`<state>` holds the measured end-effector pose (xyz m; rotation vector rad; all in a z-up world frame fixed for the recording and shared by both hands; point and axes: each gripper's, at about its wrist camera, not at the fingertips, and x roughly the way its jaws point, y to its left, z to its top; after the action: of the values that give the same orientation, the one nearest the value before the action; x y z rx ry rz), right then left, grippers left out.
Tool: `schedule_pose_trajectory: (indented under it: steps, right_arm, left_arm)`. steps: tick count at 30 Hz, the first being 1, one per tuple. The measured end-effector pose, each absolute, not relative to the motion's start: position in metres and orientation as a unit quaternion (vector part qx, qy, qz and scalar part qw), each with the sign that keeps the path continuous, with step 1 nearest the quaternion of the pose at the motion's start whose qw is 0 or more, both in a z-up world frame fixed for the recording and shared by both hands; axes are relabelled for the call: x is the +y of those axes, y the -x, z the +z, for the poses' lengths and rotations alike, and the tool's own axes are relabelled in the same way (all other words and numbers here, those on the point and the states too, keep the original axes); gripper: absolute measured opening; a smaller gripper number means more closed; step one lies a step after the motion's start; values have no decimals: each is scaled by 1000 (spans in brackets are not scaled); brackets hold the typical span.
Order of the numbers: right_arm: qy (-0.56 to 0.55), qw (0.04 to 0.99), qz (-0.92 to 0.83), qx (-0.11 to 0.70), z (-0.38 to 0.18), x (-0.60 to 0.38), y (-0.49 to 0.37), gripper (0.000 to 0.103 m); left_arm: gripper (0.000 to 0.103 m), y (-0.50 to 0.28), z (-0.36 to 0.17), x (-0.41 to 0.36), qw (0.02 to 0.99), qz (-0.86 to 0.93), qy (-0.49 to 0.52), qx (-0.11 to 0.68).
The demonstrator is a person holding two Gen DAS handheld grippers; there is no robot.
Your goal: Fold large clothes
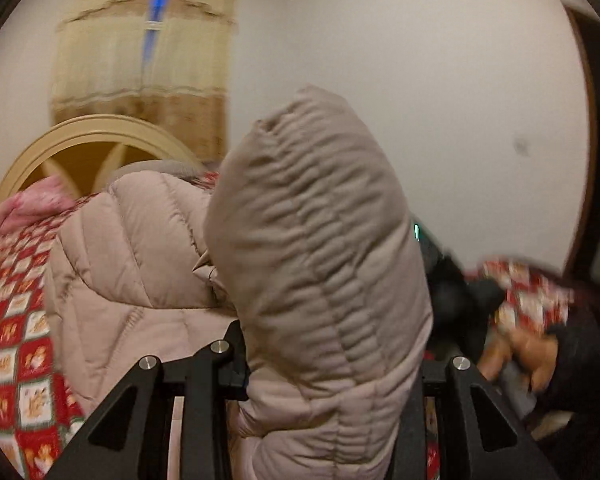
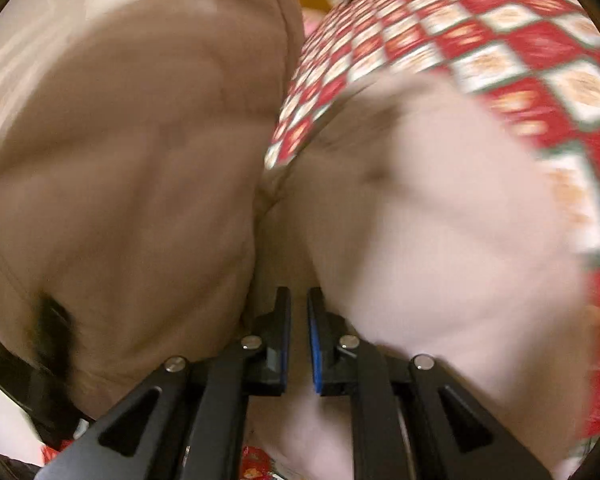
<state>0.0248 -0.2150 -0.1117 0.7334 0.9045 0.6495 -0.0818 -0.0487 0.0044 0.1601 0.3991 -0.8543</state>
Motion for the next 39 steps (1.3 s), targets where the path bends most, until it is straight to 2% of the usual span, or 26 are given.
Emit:
schedule_pose_trajectory:
  steps: [6, 9, 11, 12, 17, 21, 22, 24, 25, 26, 29, 33, 35, 39]
  right_arm:
    - [-412, 791, 244, 381, -135, -291, 3, 14]
    - [-427, 799, 227, 356, -137, -313, 22, 25]
    - [-437, 807, 205, 342, -133, -330, 29, 69]
    - [-442, 809, 195, 334, -133, -338, 30, 75]
    - [-489, 790, 214, 302, -113, -374, 16, 79]
    - [-411, 808, 246, 344, -86, -343, -31, 79]
    - [-363, 823, 248, 359, -75, -327, -44, 78]
    - [-274, 844, 258, 383, -61, -299, -57, 55]
    - [-222, 854, 261, 392, -54, -279, -63, 36]
    - [-196, 857, 271, 393, -51, -275, -49, 25]
    - [-184, 849, 334, 366, -54, -260, -41, 22]
    - [-290, 805, 374, 357, -105, -278, -51, 20]
    - [-344, 779, 361, 381, -145, -294, -61, 12]
    - [-454, 715, 367, 384, -204, -318, -58, 9]
  left_arm:
    - [37, 103, -39, -120, 857, -408, -236, 206]
    - [38, 97, -55, -127, 850, -411, -244, 220]
    - [40, 94, -60, -126, 850, -412, -242, 222]
    - [40, 94, -62, -127, 849, -413, -241, 223]
    - [40, 92, -66, -123, 846, -422, -231, 229]
    - [41, 99, -70, -125, 843, -422, -254, 216]
    - [41, 96, -70, -126, 842, -422, -259, 213]
    - [42, 100, -70, -120, 845, -419, -265, 200]
    - [44, 100, -69, -118, 847, -416, -268, 193]
    - [45, 101, -69, -117, 849, -412, -271, 188]
    - [48, 107, -67, -114, 851, -406, -286, 171]
    - [48, 103, -60, -121, 834, -434, -284, 188]
    - [48, 95, -56, -126, 821, -462, -268, 202]
    - [65, 68, -65, -145, 783, -519, -222, 262]
